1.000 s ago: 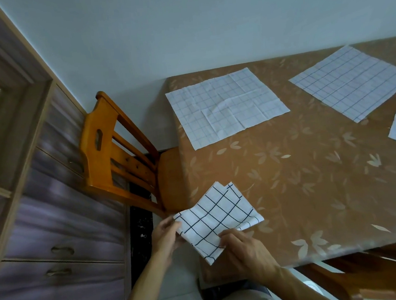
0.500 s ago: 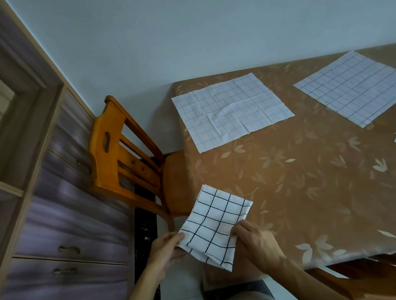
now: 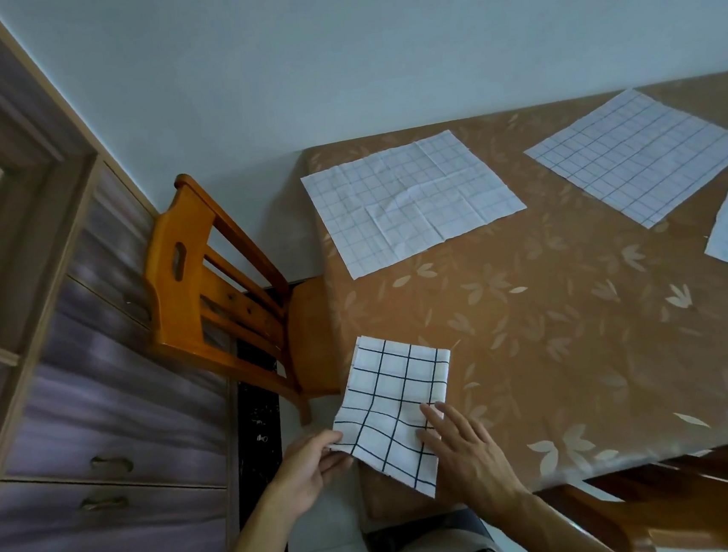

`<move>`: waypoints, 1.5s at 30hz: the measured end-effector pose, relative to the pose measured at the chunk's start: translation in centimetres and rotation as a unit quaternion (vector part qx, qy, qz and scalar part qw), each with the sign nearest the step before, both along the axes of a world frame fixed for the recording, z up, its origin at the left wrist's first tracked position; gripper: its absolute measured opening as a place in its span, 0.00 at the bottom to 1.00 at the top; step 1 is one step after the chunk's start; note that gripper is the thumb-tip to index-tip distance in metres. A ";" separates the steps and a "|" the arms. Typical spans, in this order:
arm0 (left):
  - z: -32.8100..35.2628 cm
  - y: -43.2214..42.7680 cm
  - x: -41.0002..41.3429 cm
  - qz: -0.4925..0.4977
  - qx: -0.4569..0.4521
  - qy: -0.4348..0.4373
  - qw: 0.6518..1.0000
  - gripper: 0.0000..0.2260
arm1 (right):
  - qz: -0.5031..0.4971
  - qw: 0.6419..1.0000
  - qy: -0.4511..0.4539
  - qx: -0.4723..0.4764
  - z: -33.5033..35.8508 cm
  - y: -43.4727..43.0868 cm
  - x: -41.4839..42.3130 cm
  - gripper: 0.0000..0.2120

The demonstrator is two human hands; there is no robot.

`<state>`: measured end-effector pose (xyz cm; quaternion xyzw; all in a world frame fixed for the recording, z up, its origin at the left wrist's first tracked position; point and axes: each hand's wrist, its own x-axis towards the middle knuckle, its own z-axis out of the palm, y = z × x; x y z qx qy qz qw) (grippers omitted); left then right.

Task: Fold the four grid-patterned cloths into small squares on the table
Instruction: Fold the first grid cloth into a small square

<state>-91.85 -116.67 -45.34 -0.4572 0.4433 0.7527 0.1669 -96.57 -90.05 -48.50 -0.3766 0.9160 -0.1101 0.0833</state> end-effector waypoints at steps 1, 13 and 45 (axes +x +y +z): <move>0.0 0.1 0.1 -0.002 0.002 0.000 1.000 0.09 | 0.007 1.000 -0.006 -0.003 -0.6 0.1 0.2 0.29; 0.0 0.1 0.6 -0.045 0.005 -0.003 0.999 0.16 | -0.029 0.997 -0.034 -0.067 -1.3 1.6 0.0 0.29; -0.8 2.1 0.5 -0.257 -0.232 0.000 0.938 0.05 | -0.364 0.854 -0.292 -0.228 -0.1 0.8 -3.5 0.14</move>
